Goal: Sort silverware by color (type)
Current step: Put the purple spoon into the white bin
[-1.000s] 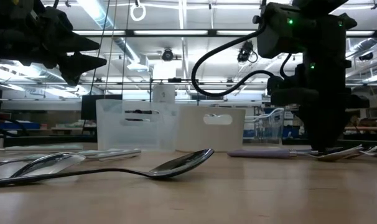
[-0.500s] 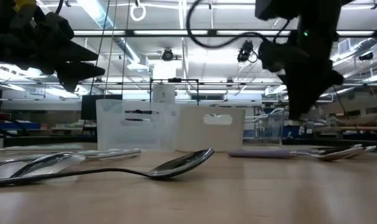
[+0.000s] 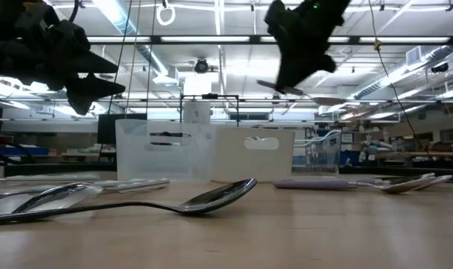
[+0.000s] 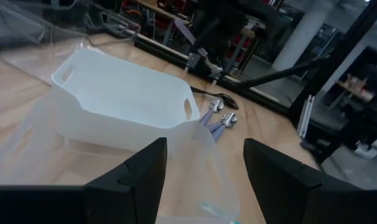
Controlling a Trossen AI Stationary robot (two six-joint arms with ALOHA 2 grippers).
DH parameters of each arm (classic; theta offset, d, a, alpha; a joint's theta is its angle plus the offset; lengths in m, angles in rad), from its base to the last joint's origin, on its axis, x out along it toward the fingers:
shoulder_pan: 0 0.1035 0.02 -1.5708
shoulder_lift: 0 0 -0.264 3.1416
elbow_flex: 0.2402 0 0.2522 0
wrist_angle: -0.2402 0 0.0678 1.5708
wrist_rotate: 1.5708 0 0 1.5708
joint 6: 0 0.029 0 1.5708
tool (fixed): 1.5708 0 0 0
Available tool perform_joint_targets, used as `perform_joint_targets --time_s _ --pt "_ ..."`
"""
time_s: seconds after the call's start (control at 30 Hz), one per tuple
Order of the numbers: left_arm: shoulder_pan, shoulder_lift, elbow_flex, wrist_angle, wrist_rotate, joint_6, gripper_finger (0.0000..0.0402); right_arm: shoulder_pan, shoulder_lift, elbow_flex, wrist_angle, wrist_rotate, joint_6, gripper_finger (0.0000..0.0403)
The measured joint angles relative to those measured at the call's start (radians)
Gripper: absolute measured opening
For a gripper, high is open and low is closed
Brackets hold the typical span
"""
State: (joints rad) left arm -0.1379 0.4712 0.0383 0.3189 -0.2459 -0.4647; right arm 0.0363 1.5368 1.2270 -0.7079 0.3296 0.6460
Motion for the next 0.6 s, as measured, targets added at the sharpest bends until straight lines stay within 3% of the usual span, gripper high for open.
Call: perform_joint_targets --time_s 0.33,0.47,0.6 --pt "0.000 0.000 0.000 0.004 0.001 -0.120 0.0220 -0.133 0.048 0.000 0.304 -0.108 -0.293 0.0076" --pt "0.000 0.000 0.000 0.006 0.001 -0.141 0.0220 -0.161 0.103 0.001 0.398 -0.188 -0.352 0.0076" --pt "-0.001 0.000 0.000 0.014 0.001 -0.153 0.0220 -0.182 0.150 0.001 0.447 -0.200 -0.385 0.0077"
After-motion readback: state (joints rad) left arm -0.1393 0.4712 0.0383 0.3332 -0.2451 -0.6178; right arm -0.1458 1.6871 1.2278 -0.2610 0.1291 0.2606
